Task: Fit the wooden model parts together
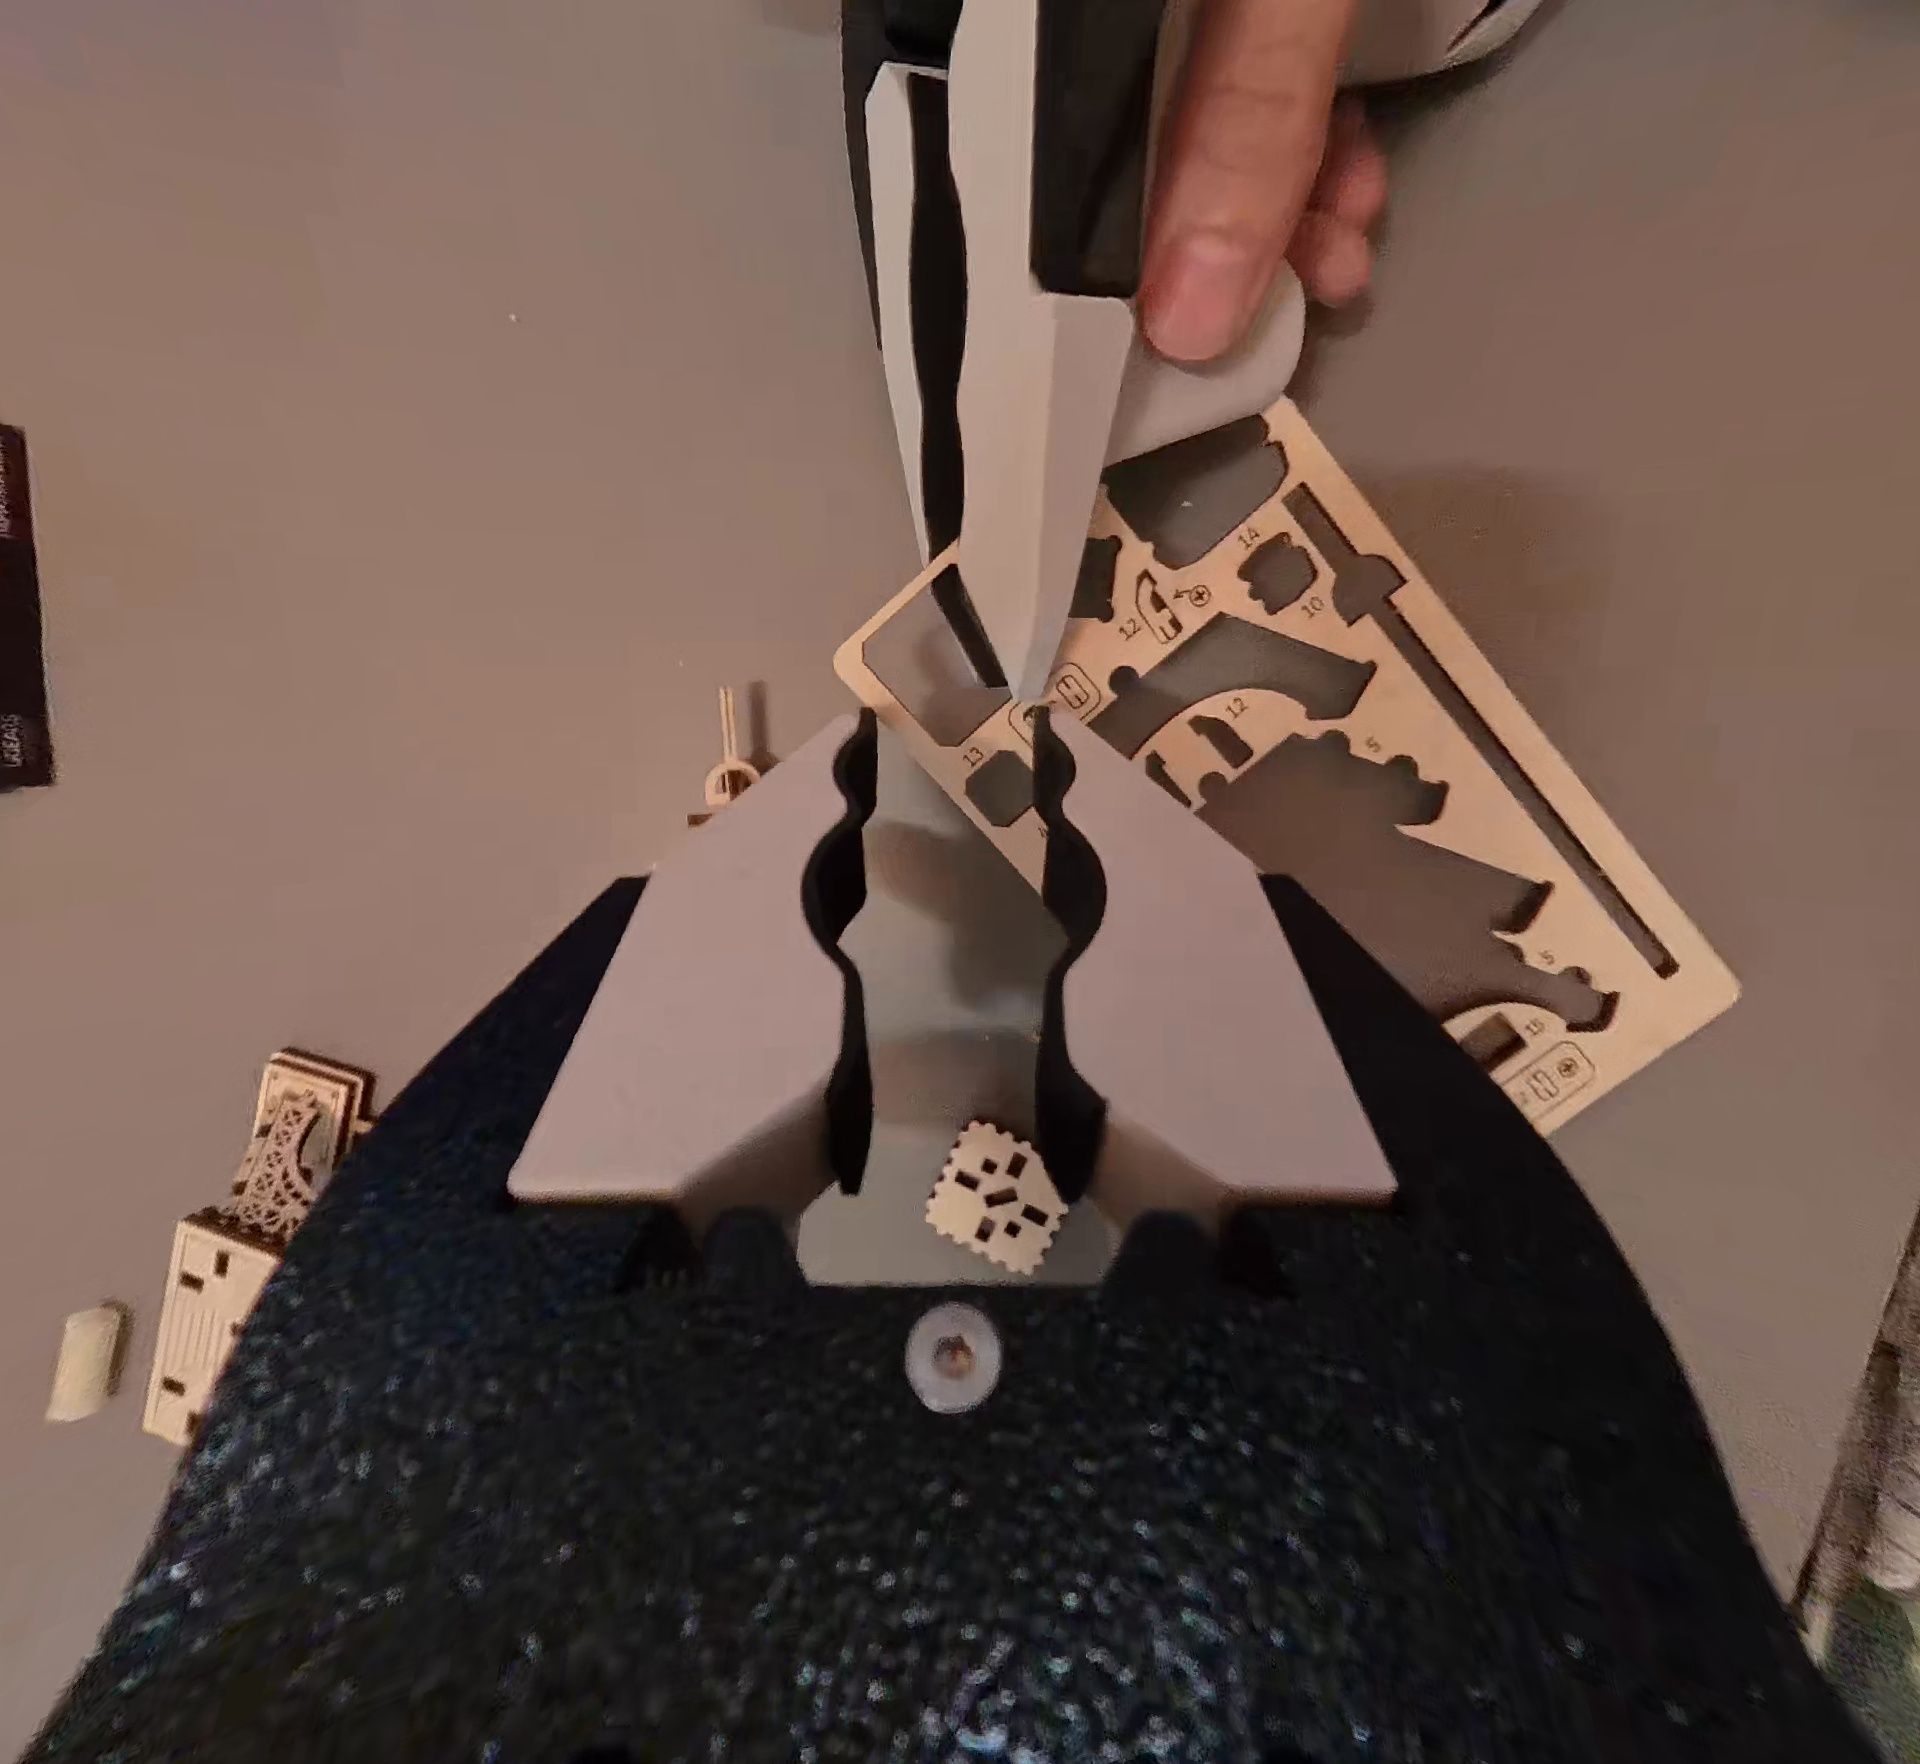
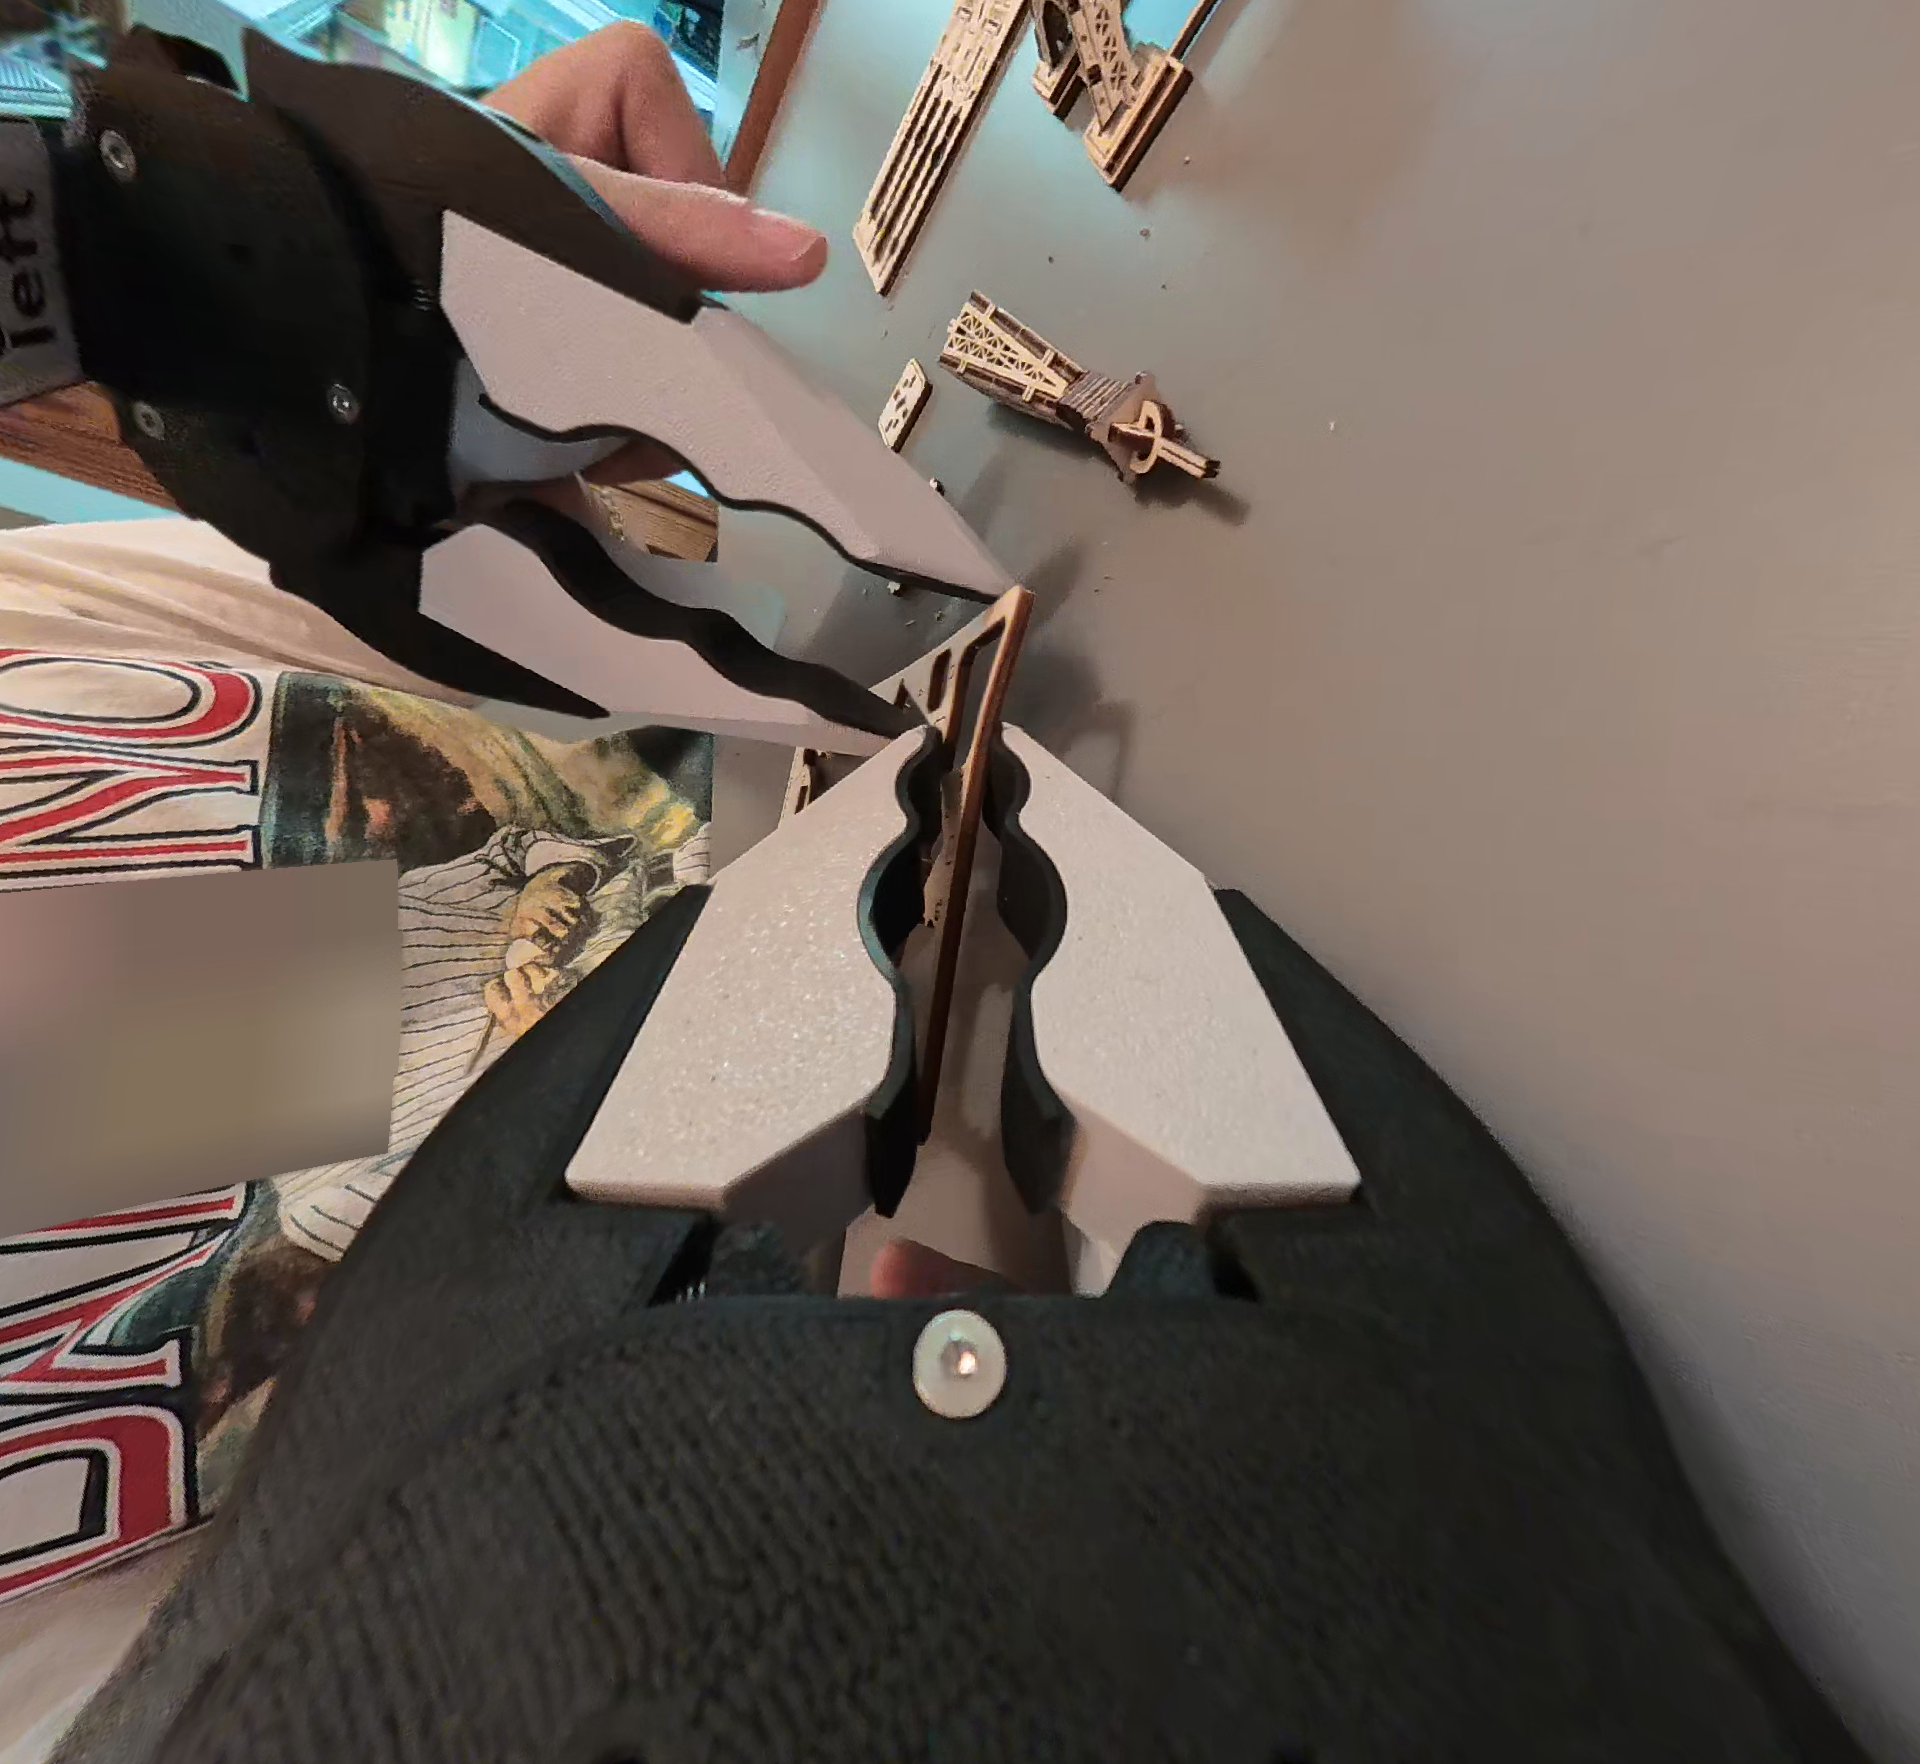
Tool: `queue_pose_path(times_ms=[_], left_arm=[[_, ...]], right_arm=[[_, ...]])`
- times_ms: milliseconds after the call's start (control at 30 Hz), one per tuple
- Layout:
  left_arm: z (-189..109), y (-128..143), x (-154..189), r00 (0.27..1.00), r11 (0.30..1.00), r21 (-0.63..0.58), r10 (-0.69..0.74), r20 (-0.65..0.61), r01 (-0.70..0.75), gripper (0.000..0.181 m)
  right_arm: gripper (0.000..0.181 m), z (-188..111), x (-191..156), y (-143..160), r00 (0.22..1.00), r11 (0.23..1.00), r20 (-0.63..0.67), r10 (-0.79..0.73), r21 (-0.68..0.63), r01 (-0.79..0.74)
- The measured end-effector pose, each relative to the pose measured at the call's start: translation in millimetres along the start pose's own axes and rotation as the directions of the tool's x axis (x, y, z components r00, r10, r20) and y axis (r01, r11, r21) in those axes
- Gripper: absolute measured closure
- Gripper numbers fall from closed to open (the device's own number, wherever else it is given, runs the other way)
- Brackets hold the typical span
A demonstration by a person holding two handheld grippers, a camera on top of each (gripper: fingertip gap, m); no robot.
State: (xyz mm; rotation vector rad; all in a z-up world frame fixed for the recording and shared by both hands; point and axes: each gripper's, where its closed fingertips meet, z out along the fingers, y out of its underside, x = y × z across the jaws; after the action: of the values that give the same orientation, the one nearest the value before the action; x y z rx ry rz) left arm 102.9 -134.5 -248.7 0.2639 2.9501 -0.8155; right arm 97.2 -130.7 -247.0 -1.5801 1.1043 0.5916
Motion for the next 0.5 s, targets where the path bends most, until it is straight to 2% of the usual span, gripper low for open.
queue_pose_path(times_ms=[67,167,233,300,400,500], left_arm=[[-1,0,0,0.999,0.999,0.028,-0.03,-0.028,0.03,0.152],[-9,1,-6,0.989,0.987,0.087,-0.13,-0.069,0.136,0.135],[-16,-5,-6,0.97,0.959,0.162,-0.217,-0.113,0.233,0.125],[-21,-11,0,0.947,0.929,0.211,-0.27,-0.174,0.303,0.126],[-13,-4,-4,0.955,0.94,0.176,-0.277,-0.103,0.291,0.116],[-7,-3,-3,0.958,0.946,0.157,-0.273,-0.084,0.283,0.116]], right_arm=[[0.175,0,-1,-1,1.0,1.0,0.004,0.001,0.005,-0.001],[0.174,-1,-7,-1,0.999,0.999,0.044,-0.03,0.02,0.029],[0.174,-1,-7,-2,0.999,0.999,0.047,-0.028,0.024,0.027],[0.174,-2,-7,-2,0.998,0.999,0.049,-0.028,0.025,0.027],[0.174,-2,-7,-2,0.998,0.999,0.052,-0.028,0.027,0.027],[0.174,-2,-8,-2,0.998,0.999,0.055,-0.028,0.03,0.027]])
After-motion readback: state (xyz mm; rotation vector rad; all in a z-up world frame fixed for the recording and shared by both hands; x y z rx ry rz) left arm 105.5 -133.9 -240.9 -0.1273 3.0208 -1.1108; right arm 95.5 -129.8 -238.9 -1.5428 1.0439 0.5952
